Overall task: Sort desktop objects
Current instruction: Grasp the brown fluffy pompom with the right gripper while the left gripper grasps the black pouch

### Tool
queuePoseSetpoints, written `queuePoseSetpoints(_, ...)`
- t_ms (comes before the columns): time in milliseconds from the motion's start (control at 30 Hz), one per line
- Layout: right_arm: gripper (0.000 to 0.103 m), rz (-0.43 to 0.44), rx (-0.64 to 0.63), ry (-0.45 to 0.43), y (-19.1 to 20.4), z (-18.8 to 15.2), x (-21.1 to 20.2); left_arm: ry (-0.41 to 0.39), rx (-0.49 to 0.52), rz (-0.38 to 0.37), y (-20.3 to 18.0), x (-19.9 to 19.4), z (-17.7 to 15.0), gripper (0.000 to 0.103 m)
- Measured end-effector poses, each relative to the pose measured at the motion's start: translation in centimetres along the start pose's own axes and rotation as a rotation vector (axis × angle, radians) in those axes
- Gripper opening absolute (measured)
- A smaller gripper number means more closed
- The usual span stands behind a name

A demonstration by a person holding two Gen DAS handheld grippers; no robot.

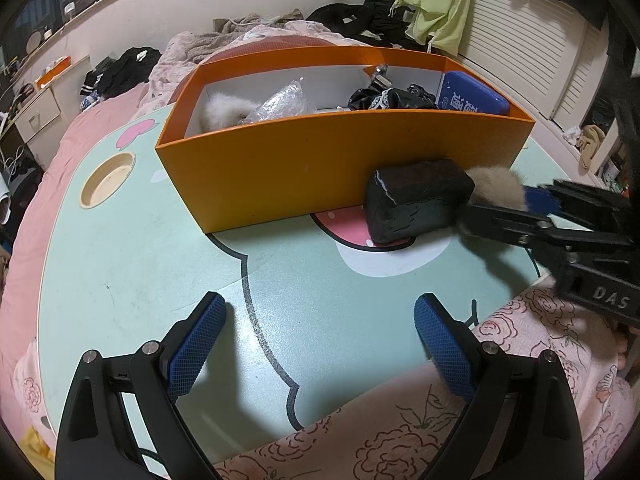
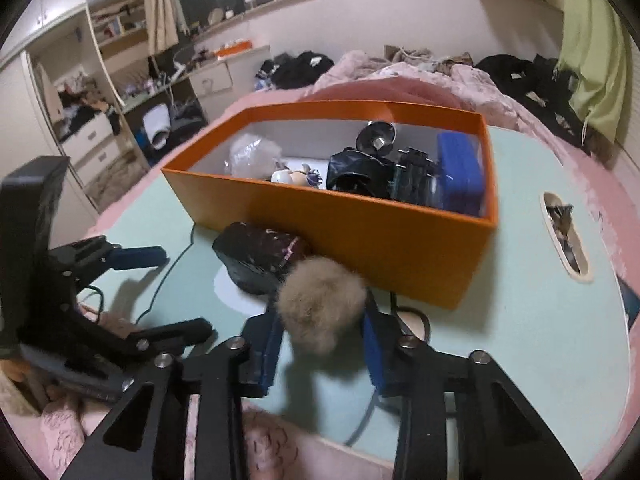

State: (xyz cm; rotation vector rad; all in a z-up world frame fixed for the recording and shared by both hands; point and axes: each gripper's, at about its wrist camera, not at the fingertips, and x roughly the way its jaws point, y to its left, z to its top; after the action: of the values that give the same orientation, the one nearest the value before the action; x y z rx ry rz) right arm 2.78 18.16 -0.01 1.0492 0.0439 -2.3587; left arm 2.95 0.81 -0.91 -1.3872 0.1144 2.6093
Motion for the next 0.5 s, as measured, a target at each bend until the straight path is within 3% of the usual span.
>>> queuePoseSetpoints(200,0.026,-0.007,0.158,-0.113,-3.9,-1.7,-3.4,-0.038,0.008,-0.007,-0.5,-1.3,0.4,0.095)
queuePoseSetpoints(300,0.026,-0.018,0.213,-0.148,-5.1,-2.6,-4.4,-0.068,-0.001,-0.059,-1.2,-2.2,2.0,0.095)
queuePoseSetpoints(500,0.026,-0.017,0.24,-0.166,-5.8,-2.6,-4.7,0.002,0.012,-0.073,-4.2,-0.8,5.2,0.095)
